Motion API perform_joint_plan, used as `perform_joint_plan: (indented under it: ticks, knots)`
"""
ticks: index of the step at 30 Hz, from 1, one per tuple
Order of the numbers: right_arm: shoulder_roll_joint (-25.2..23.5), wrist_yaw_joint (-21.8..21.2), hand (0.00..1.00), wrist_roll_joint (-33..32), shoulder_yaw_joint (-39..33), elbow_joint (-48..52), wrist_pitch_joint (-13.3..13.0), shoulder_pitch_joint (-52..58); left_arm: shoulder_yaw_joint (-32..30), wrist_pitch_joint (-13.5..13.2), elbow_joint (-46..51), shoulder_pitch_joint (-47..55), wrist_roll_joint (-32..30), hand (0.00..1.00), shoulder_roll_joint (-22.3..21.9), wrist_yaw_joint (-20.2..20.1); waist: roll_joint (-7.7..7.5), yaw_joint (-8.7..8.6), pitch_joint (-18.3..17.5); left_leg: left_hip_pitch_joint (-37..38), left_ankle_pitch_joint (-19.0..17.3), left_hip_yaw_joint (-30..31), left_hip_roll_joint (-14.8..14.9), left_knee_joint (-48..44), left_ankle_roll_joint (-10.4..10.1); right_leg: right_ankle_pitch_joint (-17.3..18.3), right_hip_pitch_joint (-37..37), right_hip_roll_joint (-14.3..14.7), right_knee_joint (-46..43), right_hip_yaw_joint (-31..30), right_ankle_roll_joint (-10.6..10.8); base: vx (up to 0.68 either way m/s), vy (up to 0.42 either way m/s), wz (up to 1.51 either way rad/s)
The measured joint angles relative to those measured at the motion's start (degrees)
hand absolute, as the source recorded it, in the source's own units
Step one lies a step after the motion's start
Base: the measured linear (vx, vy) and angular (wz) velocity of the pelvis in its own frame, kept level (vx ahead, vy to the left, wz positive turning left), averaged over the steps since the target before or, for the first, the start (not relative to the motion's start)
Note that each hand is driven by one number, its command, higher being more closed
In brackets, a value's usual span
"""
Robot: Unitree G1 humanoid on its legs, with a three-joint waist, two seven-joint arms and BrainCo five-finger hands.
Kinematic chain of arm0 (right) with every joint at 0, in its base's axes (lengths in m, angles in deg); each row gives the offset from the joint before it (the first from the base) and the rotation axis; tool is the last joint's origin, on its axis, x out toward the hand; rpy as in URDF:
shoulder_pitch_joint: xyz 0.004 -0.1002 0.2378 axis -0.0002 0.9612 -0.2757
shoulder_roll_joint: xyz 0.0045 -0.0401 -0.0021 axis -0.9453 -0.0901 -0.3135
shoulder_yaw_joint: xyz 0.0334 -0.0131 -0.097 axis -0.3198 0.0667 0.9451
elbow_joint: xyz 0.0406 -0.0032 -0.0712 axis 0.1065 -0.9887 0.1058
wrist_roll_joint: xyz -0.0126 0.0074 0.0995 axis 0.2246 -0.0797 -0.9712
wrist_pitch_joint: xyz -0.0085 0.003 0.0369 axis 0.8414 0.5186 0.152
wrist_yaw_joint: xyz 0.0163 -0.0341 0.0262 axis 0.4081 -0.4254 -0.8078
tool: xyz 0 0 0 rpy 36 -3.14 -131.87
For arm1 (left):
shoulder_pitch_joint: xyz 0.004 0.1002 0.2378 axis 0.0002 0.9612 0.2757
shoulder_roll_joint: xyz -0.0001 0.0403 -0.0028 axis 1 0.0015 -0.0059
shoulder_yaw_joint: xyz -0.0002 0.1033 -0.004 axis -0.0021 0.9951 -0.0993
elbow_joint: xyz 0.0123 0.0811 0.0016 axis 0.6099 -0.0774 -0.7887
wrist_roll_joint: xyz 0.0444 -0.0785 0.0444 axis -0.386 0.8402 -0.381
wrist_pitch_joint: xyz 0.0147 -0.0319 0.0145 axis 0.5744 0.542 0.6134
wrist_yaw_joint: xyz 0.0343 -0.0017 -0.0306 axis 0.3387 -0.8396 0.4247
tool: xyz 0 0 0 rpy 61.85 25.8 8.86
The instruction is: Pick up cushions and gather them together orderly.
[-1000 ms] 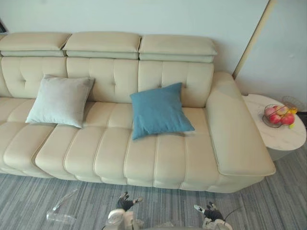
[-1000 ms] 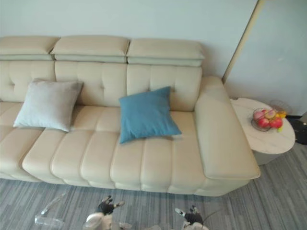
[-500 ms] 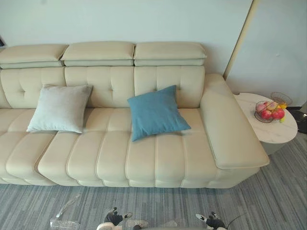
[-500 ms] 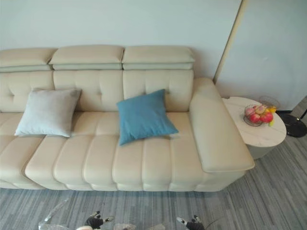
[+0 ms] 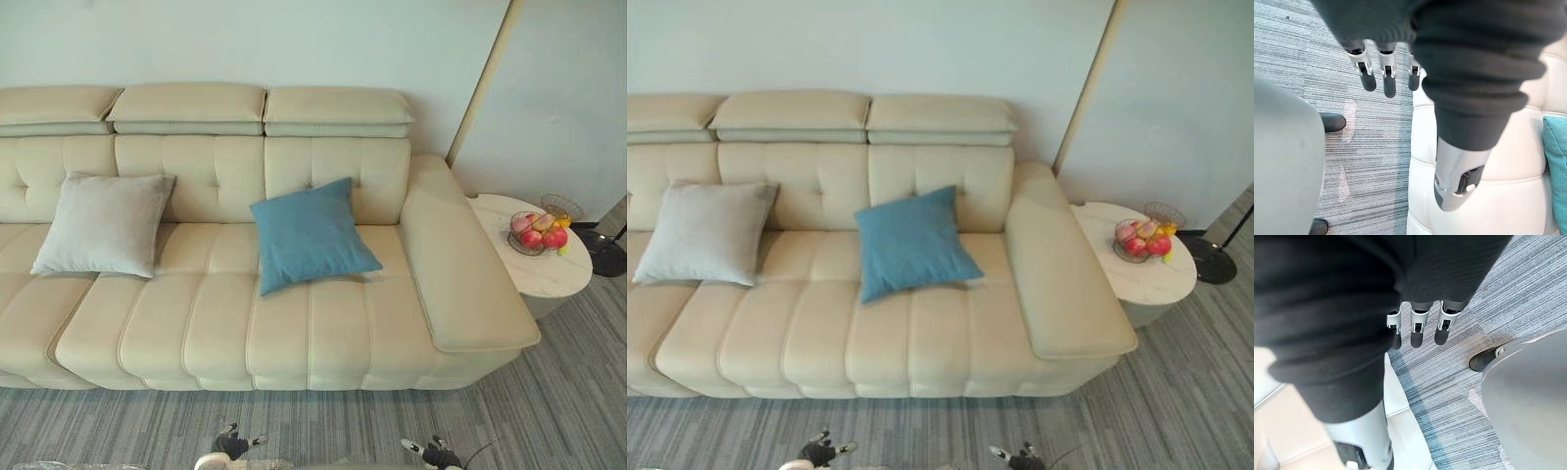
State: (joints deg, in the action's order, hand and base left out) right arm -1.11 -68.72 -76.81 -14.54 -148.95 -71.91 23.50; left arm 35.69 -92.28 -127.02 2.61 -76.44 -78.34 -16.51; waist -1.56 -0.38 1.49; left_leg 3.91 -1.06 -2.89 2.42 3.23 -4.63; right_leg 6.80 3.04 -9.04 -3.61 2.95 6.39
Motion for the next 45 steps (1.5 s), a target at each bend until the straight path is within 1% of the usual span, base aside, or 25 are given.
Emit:
perform_joint_plan:
  ticks: [6,9,13,16,17,18,19,20,21,22,23,25,26,27,29,30,31,33,34,36,37,39,41,43,45]
  knots:
    - [1.46,-0.01,0.00,2.05,5.70,0.31,-0.95,-0.70,1.59,-0.66,0.00,-1.04,0.07,0.00,0.06,0.05,0.09,-0.65,1.21,-0.88,0.31,-0.41,0.38,-0.56,-0.33,-0.08,-0.13,0.12,-0.05,1.12,0.08,0.02,-0.017,0.03]
    - [1.34,-0.08,0.00,3.11,8.37,0.70,-1.27,-1.81,1.55,-1.11,0.05,-1.69,0.44,0.00,0.20,0.32,-0.38,-0.36,2.32,-2.38,0.19,-0.08,0.27,-4.08,-0.41,-0.56,-1.08,0.22,-0.31,-1.40,-0.11,-0.01,-0.016,-0.25]
    - [1.62,-0.23,0.00,3.51,8.88,0.99,-1.91,-2.33,1.62,-1.09,0.02,-1.67,1.19,0.00,-0.15,0.35,0.50,-0.47,2.33,-1.21,-1.86,-5.00,1.95,-4.03,-1.21,-1.64,-4.07,2.02,-0.98,-7.72,-0.12,-0.05,0.009,-0.90]
    - [1.59,-0.39,0.00,3.67,10.79,1.00,-1.91,-2.77,1.44,-1.11,0.00,-2.16,1.14,0.00,-0.03,0.29,-0.19,-0.58,2.81,0.40,-3.23,-12.46,2.56,-3.45,-1.23,-4.63,-7.62,3.80,-0.81,-16.00,0.34,-0.10,0.022,-1.50]
    - [1.64,-0.35,0.00,3.89,12.52,1.02,-1.90,-3.66,1.04,-1.13,-0.02,-2.32,1.12,0.00,-0.10,0.27,-0.15,-0.52,3.70,1.18,-3.78,-16.72,3.15,-3.68,-0.97,-8.31,-9.25,5.00,-0.44,-17.12,0.45,-0.11,0.024,-1.73]
    - [1.61,-0.37,0.00,4.01,13.30,1.04,-1.90,-4.10,0.85,-1.15,-0.02,-2.56,1.12,0.00,-0.08,0.27,-0.09,-0.58,4.19,1.35,-4.10,-18.74,3.59,-4.20,-0.85,-10.43,-10.13,5.64,0.00,-16.19,0.39,-0.16,0.012,-2.16]
    - [1.53,-0.37,0.00,4.19,15.70,1.29,-1.87,-6.08,-0.34,-1.25,0.05,-2.81,1.13,0.00,0.00,0.25,0.53,-0.31,5.10,0.97,-4.85,-25.15,5.83,-6.01,-0.28,-14.27,-11.32,5.91,2.14,-6.57,-3.57,-0.12,-0.024,-1.52]
    - [1.31,-0.36,0.00,4.21,16.01,1.38,-1.87,-6.25,-0.74,-1.25,0.05,-2.83,1.12,0.00,0.13,0.25,0.25,-0.48,5.24,1.23,-4.87,-26.55,5.86,-6.10,-0.25,-13.35,-11.72,5.39,0.62,-1.02,-4.74,-0.16,-0.049,-1.82]
    - [1.28,-0.38,0.00,4.70,17.07,1.42,-1.86,-6.54,-1.17,-1.26,0.26,-2.67,1.12,0.00,0.26,0.34,0.00,-0.31,5.30,2.38,-4.85,-30.40,6.07,-6.06,-0.29,-7.33,-12.30,3.29,-5.25,12.90,-8.03,-0.09,-0.052,-1.30]
    - [1.30,-0.35,0.00,5.50,17.62,1.45,-1.89,-6.75,-1.19,-1.26,0.26,-2.65,1.14,0.00,0.37,0.43,0.08,-0.28,5.35,3.31,-4.77,-33.29,6.29,-6.40,-0.42,-3.84,-11.85,1.47,-8.64,20.54,-8.69,-0.11,-0.057,-1.56]
    - [1.34,-0.36,0.00,6.33,18.21,1.44,-1.89,-7.24,-1.29,-1.28,0.36,-2.18,1.14,0.00,0.48,0.50,0.39,-0.10,5.54,4.16,-4.72,-36.31,6.84,-6.91,-0.52,-1.78,-11.54,0.25,-11.33,23.95,-9.07,-0.09,-0.060,-1.47]
    - [1.32,-0.54,0.00,6.51,19.71,2.19,-1.90,-8.07,-1.27,-1.22,0.52,-1.69,1.15,0.00,0.98,0.55,1.18,-0.17,6.07,4.53,-4.50,-40.84,9.40,-9.69,-0.87,0.94,-11.45,-2.21,-17.10,24.88,-8.58,-0.11,-0.177,-1.27]
    - [1.33,-0.60,0.00,6.56,19.73,2.59,-1.90,-8.14,-1.17,-1.21,0.55,-1.66,1.15,0.00,1.23,0.57,0.88,-0.21,6.10,5.24,-4.31,-42.45,9.96,-10.44,-1.30,2.00,-10.72,-4.01,-17.97,25.09,-7.85,-0.08,-0.239,-1.05]
    - [1.34,-0.61,0.00,6.57,20.39,2.82,-1.90,-8.23,-1.16,-1.22,0.61,-1.53,1.15,0.00,1.69,0.60,-0.28,-0.01,5.55,5.89,-3.99,-43.60,9.88,-10.67,-2.22,2.96,-10.46,-5.32,-16.40,25.51,-4.89,-0.07,-0.360,-1.16]
    - [3.13,-0.61,0.00,6.93,21.73,3.04,-2.02,-9.28,-1.39,-1.08,0.56,-1.26,1.28,0.00,0.33,1.20,2.67,-0.08,5.62,6.34,-3.37,-43.37,14.01,-10.53,-3.69,0.73,-8.89,2.23,-10.07,22.20,-6.45,-0.02,-0.356,-1.06]
    - [3.46,-0.61,0.00,7.23,21.73,2.94,-2.00,-9.61,-1.44,-1.08,0.60,-1.10,1.60,0.00,-0.37,1.26,3.70,-0.01,5.25,6.28,-2.64,-43.41,15.74,-11.81,-4.73,0.03,-8.85,4.37,-8.18,20.97,-7.50,0.04,-0.290,-0.97]
    - [4.09,-0.60,0.00,7.46,21.63,2.79,-2.01,-9.79,-1.68,-1.08,0.61,-1.31,2.46,0.00,-1.19,1.30,3.65,-0.12,5.52,5.88,-2.25,-43.40,18.27,-15.99,-5.02,0.02,-8.83,6.43,-7.06,19.02,-7.66,0.05,-0.334,-1.14]
    - [4.41,-0.60,0.00,7.27,21.43,2.70,-2.10,-9.48,-2.93,-1.20,0.98,-1.47,3.63,0.00,-2.25,1.18,3.43,-0.13,6.09,4.35,-1.17,-41.90,23.12,-26.50,-2.99,0.17,-7.61,9.05,-5.55,15.86,-7.93,0.04,-0.258,-1.10]
    - [4.39,-0.52,0.00,6.32,21.15,2.67,-2.08,-9.23,-3.50,-1.35,1.24,-1.63,4.13,0.00,-2.15,1.18,2.52,0.04,6.75,1.49,-1.59,-36.13,24.14,-33.67,0.88,0.18,-6.68,9.93,-4.75,12.74,-8.19,0.08,-0.168,-1.08]
    - [6.00,-0.49,0.00,5.71,20.68,1.93,-1.98,-8.55,-3.61,-2.16,1.81,-1.66,4.62,0.00,-2.22,1.21,2.53,0.16,7.50,-2.21,-7.03,-23.90,17.96,-38.10,-0.91,0.17,-4.99,9.78,-3.44,8.09,-9.93,0.11,-0.095,-1.14]
    - [6.51,-0.44,0.00,5.68,18.88,0.52,-1.89,-7.99,-3.55,-2.24,1.84,-1.51,4.63,0.00,-2.45,1.17,2.64,0.19,7.43,-4.06,-9.72,-19.83,14.02,-37.99,-1.19,-0.27,-4.17,9.76,-2.37,5.27,-10.67,0.15,-0.033,-1.14]
    - [6.75,-0.42,0.00,5.30,16.78,-0.58,-1.13,-6.91,-3.45,-2.43,1.91,-1.41,4.64,0.00,-2.52,1.13,3.05,0.34,7.76,-6.48,-11.79,-14.86,8.10,-33.60,-1.87,-0.40,-2.90,9.77,-1.81,1.42,-10.85,0.15,-0.007,-1.14]
    - [6.54,-0.47,0.00,4.29,15.44,-1.41,-0.87,-6.49,-3.53,-2.52,2.27,-1.05,5.08,0.00,-2.63,1.02,3.26,0.52,7.78,-8.96,-11.43,-5.85,1.54,-22.66,-2.08,-0.32,-2.82,10.11,-1.80,-3.70,-10.65,0.16,0.056,-1.28]
    - [6.03,-0.43,0.00,3.89,14.35,-1.42,-0.86,-6.31,-3.73,-2.54,2.40,-1.08,5.23,0.00,-2.94,1.01,3.53,0.78,7.85,-10.25,-9.18,3.80,-2.33,-14.96,-1.27,-0.04,-2.87,11.02,-2.07,-8.96,-10.14,0.19,0.114,-1.49]
    - [5.92,-0.44,0.00,3.73,14.37,-1.13,-0.90,-6.33,-5.71,-2.53,2.45,-1.07,5.28,0.00,-4.30,1.02,4.85,1.18,7.94,-11.05,-6.72,10.49,-2.40,-13.49,-0.68,0.89,-2.97,13.08,-3.21,-13.28,-9.95,0.19,0.183,-1.61]
